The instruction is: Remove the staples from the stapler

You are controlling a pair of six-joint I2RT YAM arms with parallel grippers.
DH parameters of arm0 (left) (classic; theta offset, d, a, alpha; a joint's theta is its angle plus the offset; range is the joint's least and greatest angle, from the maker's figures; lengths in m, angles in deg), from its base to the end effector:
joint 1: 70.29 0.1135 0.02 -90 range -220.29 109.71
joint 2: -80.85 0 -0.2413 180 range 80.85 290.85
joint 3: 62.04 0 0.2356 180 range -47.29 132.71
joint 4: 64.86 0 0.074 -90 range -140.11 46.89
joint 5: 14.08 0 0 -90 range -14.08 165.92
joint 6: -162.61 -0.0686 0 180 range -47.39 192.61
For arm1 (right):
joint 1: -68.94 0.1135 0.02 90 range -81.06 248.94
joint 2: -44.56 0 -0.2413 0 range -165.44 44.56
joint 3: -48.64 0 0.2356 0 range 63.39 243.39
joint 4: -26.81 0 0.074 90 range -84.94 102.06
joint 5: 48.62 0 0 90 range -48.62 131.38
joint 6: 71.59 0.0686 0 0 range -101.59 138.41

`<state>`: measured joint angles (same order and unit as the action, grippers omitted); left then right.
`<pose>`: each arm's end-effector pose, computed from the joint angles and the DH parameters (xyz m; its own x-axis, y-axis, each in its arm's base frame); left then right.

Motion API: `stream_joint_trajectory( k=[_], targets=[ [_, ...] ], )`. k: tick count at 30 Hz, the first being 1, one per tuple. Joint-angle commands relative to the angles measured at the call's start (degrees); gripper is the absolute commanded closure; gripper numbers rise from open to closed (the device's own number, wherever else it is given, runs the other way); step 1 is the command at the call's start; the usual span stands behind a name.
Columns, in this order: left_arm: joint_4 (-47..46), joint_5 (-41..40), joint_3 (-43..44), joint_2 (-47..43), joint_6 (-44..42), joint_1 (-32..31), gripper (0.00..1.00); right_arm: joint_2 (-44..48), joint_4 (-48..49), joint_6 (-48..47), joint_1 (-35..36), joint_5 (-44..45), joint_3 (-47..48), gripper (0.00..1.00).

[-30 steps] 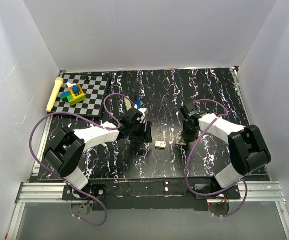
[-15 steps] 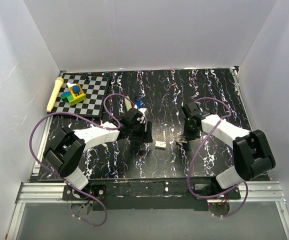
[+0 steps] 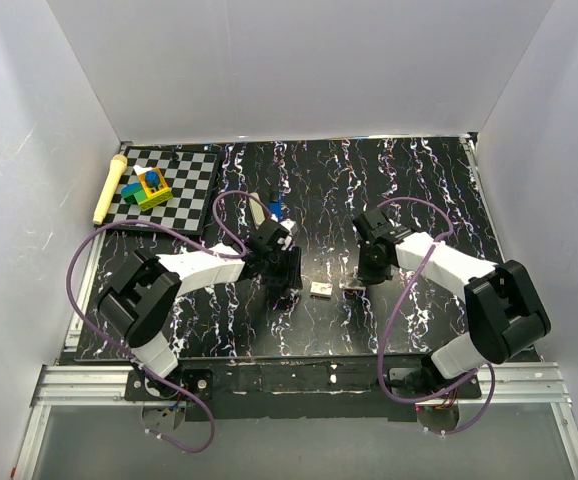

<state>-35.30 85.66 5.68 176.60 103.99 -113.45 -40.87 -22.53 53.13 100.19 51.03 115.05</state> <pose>0.2313 -0.2329 0.1233 -0.9112 0.1510 -0.3832 0.3114 0.8615 -0.4010 0.2417 0.1332 0.1456 -0.9144 0.1020 -0.3919 0.0757 0.9938 0.0820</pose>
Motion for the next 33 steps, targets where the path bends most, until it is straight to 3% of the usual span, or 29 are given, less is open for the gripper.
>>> stream_joint_trajectory(
  k=[1, 4, 10, 33],
  targets=[
    [-0.48, 0.63, 2.05, 0.93, 0.09, -0.70, 0.58, 1.14, -0.57, 1.75, 1.36, -0.42, 0.99, 0.99],
    [-0.48, 0.72, 2.23, 1.55, 0.18, -1.05, 0.68, 0.70, -0.39, 2.28, 2.33, -0.51, 1.16, 0.99],
    [-0.57, 0.90, 2.58, 2.43, 0.18, -1.40, 1.00, -0.62, -0.57, 2.90, 4.00, -0.16, 1.69, 0.99],
    [-1.10, 1.25, 4.25, 5.50, 0.35, -2.63, 1.00, -3.43, -1.27, 2.90, 6.02, -0.16, 3.01, 0.99]
  ],
)
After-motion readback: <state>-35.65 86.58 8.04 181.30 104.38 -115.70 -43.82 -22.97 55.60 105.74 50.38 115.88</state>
